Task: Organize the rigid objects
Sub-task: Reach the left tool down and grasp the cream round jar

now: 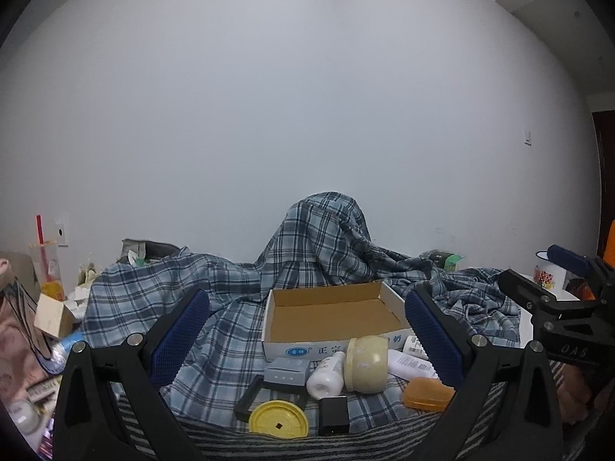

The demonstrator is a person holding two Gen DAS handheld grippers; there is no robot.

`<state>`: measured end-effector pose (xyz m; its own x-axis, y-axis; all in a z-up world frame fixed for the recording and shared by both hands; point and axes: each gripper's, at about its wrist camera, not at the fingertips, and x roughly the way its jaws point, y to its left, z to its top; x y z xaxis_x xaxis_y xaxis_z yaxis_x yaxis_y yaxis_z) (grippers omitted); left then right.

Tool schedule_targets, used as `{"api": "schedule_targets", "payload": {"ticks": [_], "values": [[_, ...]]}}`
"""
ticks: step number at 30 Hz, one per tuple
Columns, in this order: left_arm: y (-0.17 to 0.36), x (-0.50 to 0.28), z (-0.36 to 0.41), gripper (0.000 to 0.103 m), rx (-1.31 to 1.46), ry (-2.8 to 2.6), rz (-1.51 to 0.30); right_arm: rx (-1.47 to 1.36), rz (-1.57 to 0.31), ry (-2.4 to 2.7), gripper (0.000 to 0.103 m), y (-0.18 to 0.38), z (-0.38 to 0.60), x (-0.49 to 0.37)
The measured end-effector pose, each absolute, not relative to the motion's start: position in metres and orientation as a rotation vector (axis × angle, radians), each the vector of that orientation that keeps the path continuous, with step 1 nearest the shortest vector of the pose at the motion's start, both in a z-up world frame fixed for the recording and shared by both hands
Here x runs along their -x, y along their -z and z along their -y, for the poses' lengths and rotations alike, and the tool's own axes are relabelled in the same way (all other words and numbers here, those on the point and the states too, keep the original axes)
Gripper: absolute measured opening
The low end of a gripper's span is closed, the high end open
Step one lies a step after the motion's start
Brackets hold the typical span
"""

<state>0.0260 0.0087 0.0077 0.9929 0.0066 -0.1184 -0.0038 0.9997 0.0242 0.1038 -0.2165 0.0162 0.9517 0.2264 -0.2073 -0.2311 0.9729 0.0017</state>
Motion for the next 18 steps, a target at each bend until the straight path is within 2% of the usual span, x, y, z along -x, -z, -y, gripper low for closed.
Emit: {"api": "schedule_targets", "payload": {"ticks": [4, 8, 18], "values": [[-0.026, -0.025, -0.013, 0.103, -0.024, 0.048, -0.146, -0.036, -0.267, -0.26, 0.103, -0.037, 0.232, -0.117], [-0.042, -0.04, -0.016, 0.103, -0.006, 0.13, -0.28, -0.101, -0.333, -0.293, 0.103, -0.045, 0.242, -0.134], [-0.034, -0.078, -0.027, 0.103, -0.002, 0.083, -0.382, -0.062, -0.512, -0.386, 0.103, -0.013, 0.234, -0.189]]}}
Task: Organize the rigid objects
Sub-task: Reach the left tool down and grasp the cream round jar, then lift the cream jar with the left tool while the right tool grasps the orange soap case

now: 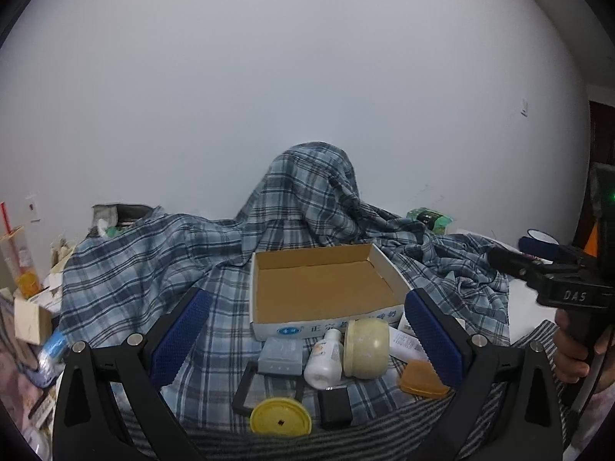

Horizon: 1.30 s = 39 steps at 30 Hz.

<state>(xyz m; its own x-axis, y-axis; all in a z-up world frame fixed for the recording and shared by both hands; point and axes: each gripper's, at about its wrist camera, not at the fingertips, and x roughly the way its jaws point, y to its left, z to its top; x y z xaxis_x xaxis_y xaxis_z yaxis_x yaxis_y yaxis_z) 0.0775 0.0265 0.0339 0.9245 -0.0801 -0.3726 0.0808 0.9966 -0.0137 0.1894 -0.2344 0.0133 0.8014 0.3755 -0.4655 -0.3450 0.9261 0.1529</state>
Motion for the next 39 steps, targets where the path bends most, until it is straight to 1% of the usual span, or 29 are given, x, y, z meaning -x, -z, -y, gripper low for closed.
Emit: {"api": "schedule_targets", "payload": {"ticks": [2, 6, 13, 15, 19, 20, 21, 22, 23, 24, 25, 27, 31, 39], "values": [[-0.033, -0.088, -0.025, 0.103, -0.014, 0.105, -0.394, -0.047, -0.527, -0.399, 0.103, -0.011, 0.235, -0.199], [-0.03, -0.115, -0.013, 0.103, -0.027, 0.201, -0.476, -0.007, -0.535, -0.399, 0.103, -0.01, 0.237, -0.213], [-0.005, -0.159, 0.011, 0.102, -0.05, 0.297, -0.638, -0.013, -0.603, -0.401, 0.103, 0.013, 0.25, -0.233], [0.006, -0.171, 0.019, 0.09, -0.068, 0.315, -0.689, -0.031, -0.613, -0.398, 0.103, 0.019, 0.254, -0.237], [0.028, -0.19, 0.035, 0.087, -0.121, 0.336, -0.78, -0.043, -0.629, -0.383, 0.103, 0.033, 0.257, -0.244], [0.034, -0.193, 0.037, 0.083, -0.123, 0.343, -0.8, -0.042, -0.637, -0.379, 0.103, 0.036, 0.258, -0.246], [0.04, -0.196, 0.04, 0.075, -0.127, 0.347, -0.815, -0.041, -0.646, -0.377, 0.103, 0.039, 0.259, -0.248], [0.043, -0.198, 0.041, 0.07, -0.131, 0.347, -0.823, -0.043, -0.658, -0.374, 0.103, 0.042, 0.259, -0.25], [0.048, -0.199, 0.042, 0.063, -0.136, 0.343, -0.831, -0.046, -0.67, -0.373, 0.103, 0.044, 0.26, -0.252], [0.053, -0.2, 0.043, 0.053, -0.136, 0.337, -0.841, -0.048, -0.677, -0.372, 0.103, 0.046, 0.261, -0.254], [0.056, -0.201, 0.044, 0.05, -0.136, 0.339, -0.851, -0.052, -0.682, -0.371, 0.103, 0.047, 0.261, -0.255], [0.064, -0.205, 0.048, 0.05, -0.146, 0.339, -0.88, -0.062, -0.686, -0.371, 0.103, 0.049, 0.263, -0.257], [0.059, -0.204, 0.036, 0.05, -0.082, 0.339, -0.843, -0.075, -0.691, -0.367, 0.103, 0.051, 0.266, -0.259], [0.011, -0.149, -0.003, 0.05, 0.019, 0.232, -0.543, -0.045, -0.696, -0.365, 0.103, 0.051, 0.262, -0.262]]}}
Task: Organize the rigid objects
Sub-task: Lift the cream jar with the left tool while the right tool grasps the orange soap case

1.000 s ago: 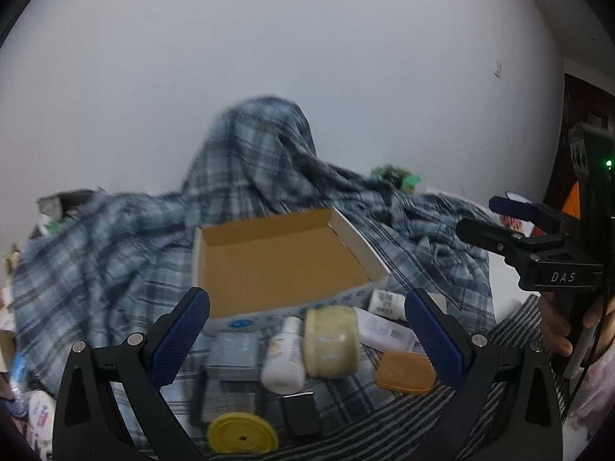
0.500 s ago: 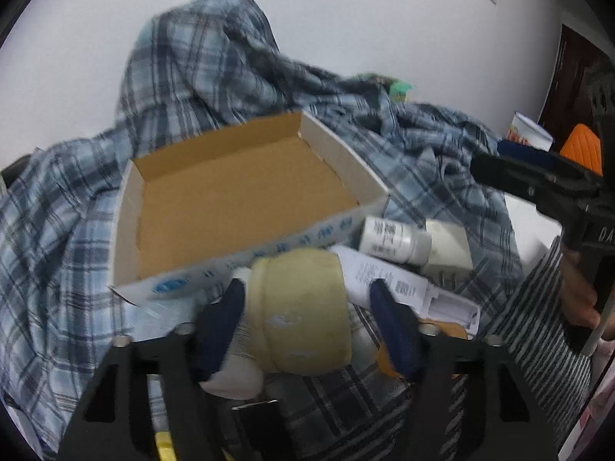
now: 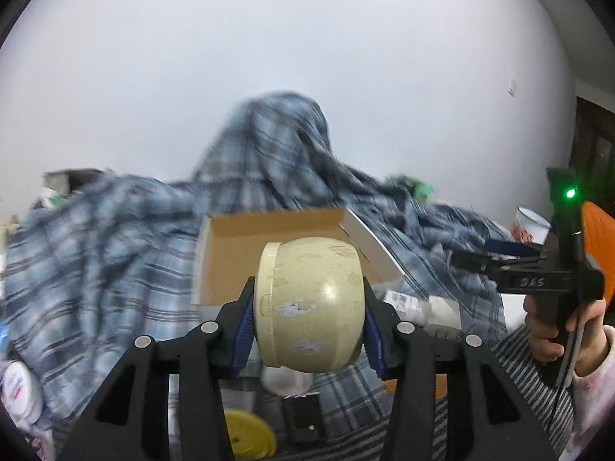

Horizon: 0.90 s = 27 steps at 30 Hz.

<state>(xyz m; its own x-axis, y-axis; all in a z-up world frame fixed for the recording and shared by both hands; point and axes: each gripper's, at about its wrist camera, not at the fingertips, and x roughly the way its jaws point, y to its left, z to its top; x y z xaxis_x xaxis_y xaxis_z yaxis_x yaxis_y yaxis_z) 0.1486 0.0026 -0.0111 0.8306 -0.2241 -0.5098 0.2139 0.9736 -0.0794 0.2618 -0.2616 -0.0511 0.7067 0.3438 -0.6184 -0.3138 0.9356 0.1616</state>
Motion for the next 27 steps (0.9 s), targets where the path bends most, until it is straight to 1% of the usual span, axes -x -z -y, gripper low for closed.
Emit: {"api": "schedule_targets", "payload": {"ticks": [3, 5, 8, 11, 17, 22, 23, 25, 27], "values": [[-0.001, -0.125, -0.013, 0.05, 0.02, 0.178, -0.474, -0.016, -0.703, -0.373, 0.103, 0.048, 0.256, -0.257], [-0.002, -0.113, -0.016, 0.05, 0.004, 0.16, -0.458, -0.004, -0.706, -0.399, 0.103, 0.044, 0.251, -0.249], [-0.001, -0.099, -0.012, 0.05, -0.049, 0.149, -0.464, -0.004, -0.695, -0.428, 0.103, 0.034, 0.242, -0.232], [0.003, -0.089, -0.013, 0.05, -0.036, 0.157, -0.471, -0.006, -0.681, -0.464, 0.103, 0.03, 0.231, -0.213], [0.015, -0.079, -0.012, 0.05, -0.036, 0.183, -0.448, 0.099, -0.71, -0.468, 0.103, 0.051, 0.206, -0.194], [0.018, -0.075, -0.013, 0.05, -0.029, 0.194, -0.418, 0.119, -0.813, -0.541, 0.103, 0.077, 0.191, -0.196], [0.018, -0.073, -0.014, 0.05, -0.024, 0.194, -0.41, 0.122, -0.821, -0.56, 0.102, 0.08, 0.188, -0.196], [0.018, -0.073, -0.015, 0.05, -0.017, 0.196, -0.406, 0.134, -0.836, -0.602, 0.096, 0.084, 0.184, -0.195], [0.018, -0.073, -0.016, 0.05, -0.009, 0.204, -0.408, 0.123, -0.874, -0.655, 0.086, 0.089, 0.182, -0.198]]}}
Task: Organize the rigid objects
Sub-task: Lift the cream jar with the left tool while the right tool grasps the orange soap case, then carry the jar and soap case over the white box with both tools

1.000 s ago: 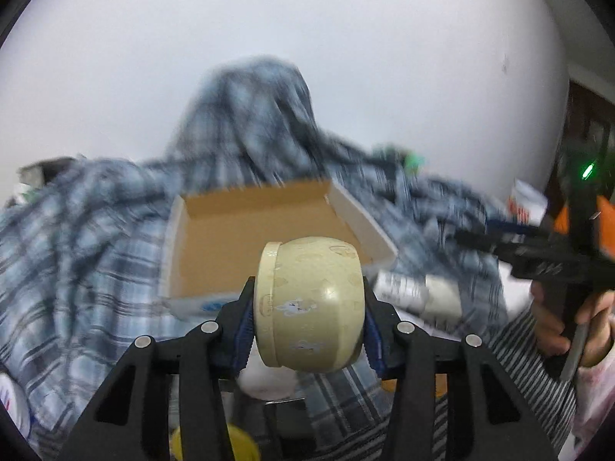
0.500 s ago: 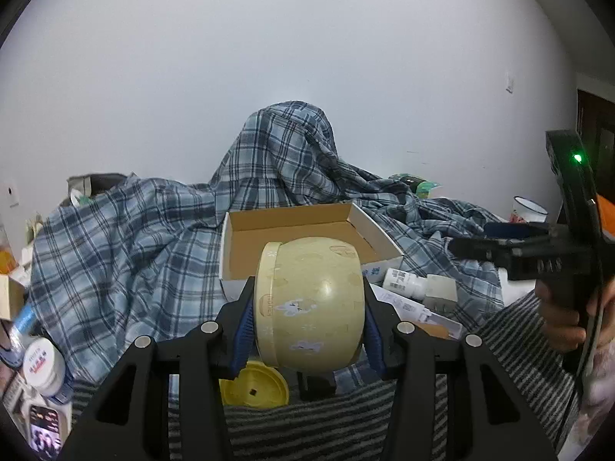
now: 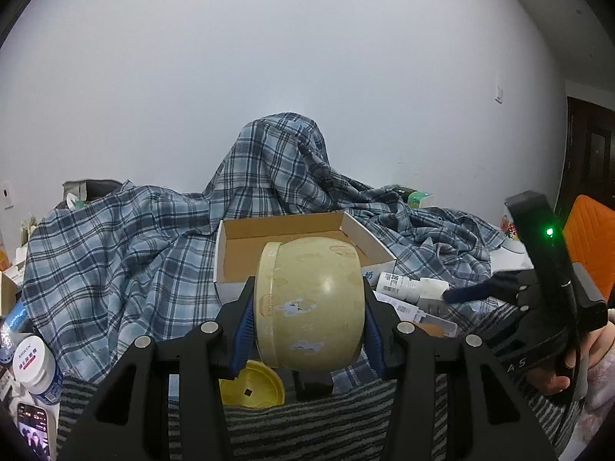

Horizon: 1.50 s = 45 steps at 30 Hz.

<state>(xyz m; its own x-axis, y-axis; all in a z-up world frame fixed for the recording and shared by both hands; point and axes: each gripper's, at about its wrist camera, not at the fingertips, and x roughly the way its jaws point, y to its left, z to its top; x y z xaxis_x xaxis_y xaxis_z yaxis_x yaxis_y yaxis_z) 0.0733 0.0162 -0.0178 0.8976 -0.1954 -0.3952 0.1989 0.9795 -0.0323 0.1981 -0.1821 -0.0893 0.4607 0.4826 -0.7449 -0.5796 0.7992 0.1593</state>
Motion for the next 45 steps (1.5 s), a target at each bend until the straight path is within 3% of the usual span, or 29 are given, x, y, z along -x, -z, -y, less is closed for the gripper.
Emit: {"api": "schedule_targets", "payload": {"ticks": [4, 6, 15, 30, 45], "values": [[0.018, -0.074, -0.018, 0.05, 0.005, 0.208, -0.409, 0.134, -0.928, -0.667, 0.062, 0.1, 0.178, -0.202], [0.018, -0.073, -0.019, 0.05, 0.007, 0.207, -0.407, 0.142, -0.94, -0.677, 0.043, 0.104, 0.176, -0.202], [0.017, -0.069, -0.015, 0.05, -0.016, 0.203, -0.382, 0.219, -0.84, -0.66, 0.041, 0.101, 0.175, -0.188], [0.018, -0.071, -0.017, 0.05, -0.015, 0.174, -0.398, 0.118, -0.66, -0.574, 0.041, 0.077, 0.202, -0.177], [-0.097, -0.097, -0.019, 0.05, 0.006, 0.098, -0.193, 0.148, -0.228, -0.376, 0.041, -0.054, 0.196, -0.181]]}}
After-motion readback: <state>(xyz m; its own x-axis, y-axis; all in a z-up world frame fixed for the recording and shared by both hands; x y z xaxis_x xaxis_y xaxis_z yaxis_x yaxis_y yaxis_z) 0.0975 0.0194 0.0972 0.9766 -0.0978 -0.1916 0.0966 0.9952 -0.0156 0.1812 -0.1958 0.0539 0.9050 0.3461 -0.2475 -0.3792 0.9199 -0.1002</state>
